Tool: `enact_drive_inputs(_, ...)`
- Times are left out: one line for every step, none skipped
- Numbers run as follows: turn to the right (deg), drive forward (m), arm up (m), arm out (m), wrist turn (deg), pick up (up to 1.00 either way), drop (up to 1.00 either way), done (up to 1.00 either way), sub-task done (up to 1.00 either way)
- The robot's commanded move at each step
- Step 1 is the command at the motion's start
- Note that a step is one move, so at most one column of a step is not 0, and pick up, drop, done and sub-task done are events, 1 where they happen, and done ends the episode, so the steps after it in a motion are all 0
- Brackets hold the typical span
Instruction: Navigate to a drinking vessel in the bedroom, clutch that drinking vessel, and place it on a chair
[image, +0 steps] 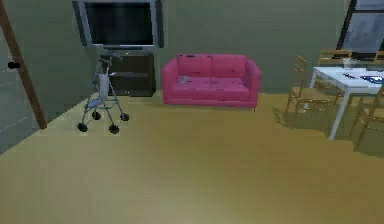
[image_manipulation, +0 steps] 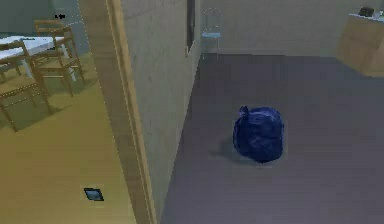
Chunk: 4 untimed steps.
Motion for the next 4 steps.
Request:
enact_drive_inputs(0.0,0.5,0.0,0.0,0.0,0.0,0.0,0.0,0.0)
enact_drive_inputs(39.0,0.0,0.0,0.0,0.0,0.0,0.0,0.0,0.0)
enact_drive_inputs(0.0,1.0,0.0,0.0,0.0,0.0,0.0,0.0,0.0)
enact_drive_inputs(-3.0,0.0,0.0,0.0,0.0,0.0,0.0,0.0,0.0)
